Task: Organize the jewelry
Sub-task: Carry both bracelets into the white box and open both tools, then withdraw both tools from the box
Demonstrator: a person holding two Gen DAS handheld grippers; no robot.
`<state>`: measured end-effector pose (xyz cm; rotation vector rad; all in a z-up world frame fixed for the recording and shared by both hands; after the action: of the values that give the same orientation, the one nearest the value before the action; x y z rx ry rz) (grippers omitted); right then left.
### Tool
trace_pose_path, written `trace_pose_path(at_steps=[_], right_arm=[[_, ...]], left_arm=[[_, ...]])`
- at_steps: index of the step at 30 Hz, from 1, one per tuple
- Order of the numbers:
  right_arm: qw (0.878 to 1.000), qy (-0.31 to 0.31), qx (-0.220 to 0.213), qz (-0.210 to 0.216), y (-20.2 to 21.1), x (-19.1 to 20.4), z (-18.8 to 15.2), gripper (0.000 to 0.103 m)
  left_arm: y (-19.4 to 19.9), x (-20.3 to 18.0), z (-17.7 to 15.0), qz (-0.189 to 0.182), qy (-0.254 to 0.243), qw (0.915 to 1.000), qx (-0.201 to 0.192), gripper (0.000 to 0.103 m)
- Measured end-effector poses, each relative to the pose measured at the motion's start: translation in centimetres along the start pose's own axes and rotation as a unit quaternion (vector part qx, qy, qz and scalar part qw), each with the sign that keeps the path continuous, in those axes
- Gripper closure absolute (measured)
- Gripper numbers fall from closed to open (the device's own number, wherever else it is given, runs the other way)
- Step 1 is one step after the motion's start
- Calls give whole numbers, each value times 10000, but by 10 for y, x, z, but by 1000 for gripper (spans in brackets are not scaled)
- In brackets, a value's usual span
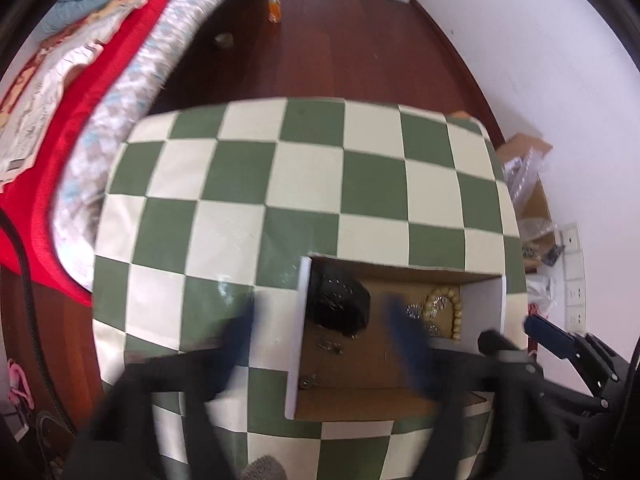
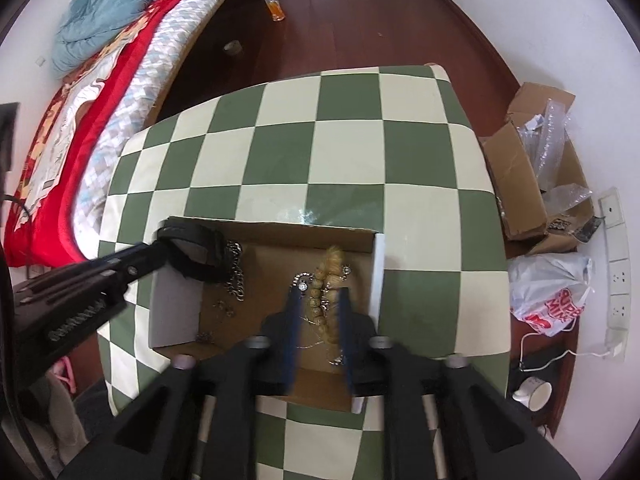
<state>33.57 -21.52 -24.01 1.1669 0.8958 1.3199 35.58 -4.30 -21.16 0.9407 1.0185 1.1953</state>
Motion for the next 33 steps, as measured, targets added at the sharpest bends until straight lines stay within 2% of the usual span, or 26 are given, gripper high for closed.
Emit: trace_pose_path(at_steps=[2, 5, 6, 7, 8, 9, 17, 23, 27, 33], right_arm=[[10000, -5, -56, -77, 4, -2, -1, 37], [9997, 25, -109, -216, 12, -2, -4, 31], [9996, 36, -116, -243, 14, -2, -4, 22], [9995, 33, -114, -297, 16, -2, -5, 16], [9993, 23, -127, -359, 18, -2, -7, 6], [9991, 26, -139, -400, 20, -2, -7, 4], [9971, 2, -165, -742, 27, 0, -27, 0], [9963, -40, -190, -833, 28, 1, -49, 0], [9965, -75, -208, -803, 32, 1, -65, 0], [9947, -140, -487, -890, 58, -1, -87, 0]], left_arm=[[8, 3, 0, 76, 14, 9999, -108, 9], [16, 5, -2, 252, -59, 9995, -154, 3], [18, 6, -3, 313, -94, 9993, -185, 0], [19, 6, -4, 372, -122, 9990, -218, 0], [21, 7, -6, 442, -147, 9986, -257, 0], [24, 9, -9, 492, -151, 9982, -303, 0], [30, 16, -35, 806, -171, 9952, -525, 0], [36, 19, -59, 814, -146, 9952, -531, 0], [50, 20, -77, 811, -139, 9946, -629, 0], [84, 22, -102, 806, -117, 9924, -918, 0]])
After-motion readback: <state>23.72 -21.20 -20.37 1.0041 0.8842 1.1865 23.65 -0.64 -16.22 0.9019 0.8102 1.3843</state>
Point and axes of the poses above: each gripper's, at about its wrist camera, not at the fingertips, and y roughly against the way its jaws point, x to its left, z to its top, the point moved 2 cm from there along -y, roughly the way its jaws point, and after that the axes turned 1 degree about -z, right-handed, at the moved point
